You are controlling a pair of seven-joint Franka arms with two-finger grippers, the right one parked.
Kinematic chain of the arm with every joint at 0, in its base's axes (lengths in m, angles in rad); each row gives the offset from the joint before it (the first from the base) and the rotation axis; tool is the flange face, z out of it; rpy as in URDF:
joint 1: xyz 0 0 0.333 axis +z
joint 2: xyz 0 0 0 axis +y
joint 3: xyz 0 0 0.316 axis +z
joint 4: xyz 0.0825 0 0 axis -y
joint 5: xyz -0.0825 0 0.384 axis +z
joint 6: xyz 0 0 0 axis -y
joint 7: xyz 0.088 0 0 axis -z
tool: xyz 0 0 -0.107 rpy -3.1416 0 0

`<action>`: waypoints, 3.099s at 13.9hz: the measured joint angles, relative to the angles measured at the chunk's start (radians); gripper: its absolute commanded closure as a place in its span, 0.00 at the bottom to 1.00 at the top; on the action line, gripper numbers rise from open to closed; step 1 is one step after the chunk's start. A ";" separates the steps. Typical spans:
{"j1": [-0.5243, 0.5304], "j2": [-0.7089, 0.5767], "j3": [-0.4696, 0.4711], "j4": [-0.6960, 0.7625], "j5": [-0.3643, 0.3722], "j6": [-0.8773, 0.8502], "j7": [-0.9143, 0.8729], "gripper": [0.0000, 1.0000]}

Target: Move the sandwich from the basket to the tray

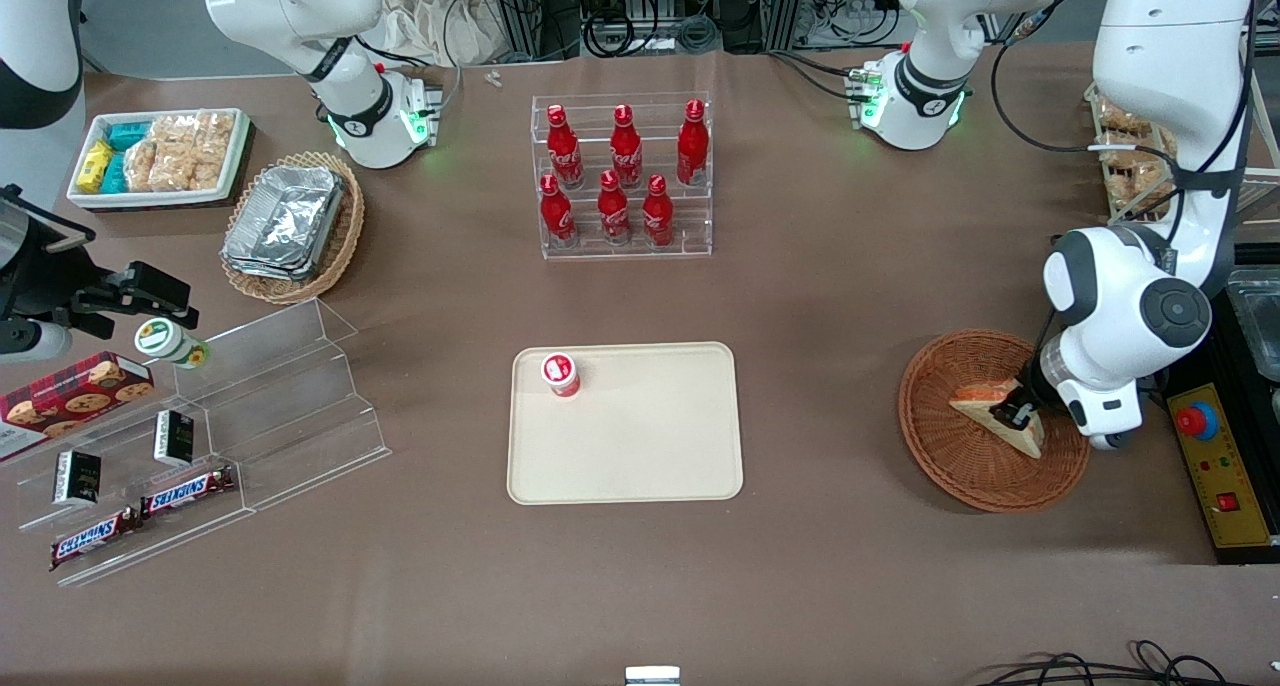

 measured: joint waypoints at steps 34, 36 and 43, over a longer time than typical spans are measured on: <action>-0.379 0.386 -0.404 0.536 0.426 -0.238 0.124 0.00; -0.380 0.381 -0.405 0.555 0.427 -0.241 0.111 0.00; -0.298 0.086 -0.405 0.604 0.291 -0.463 0.167 0.00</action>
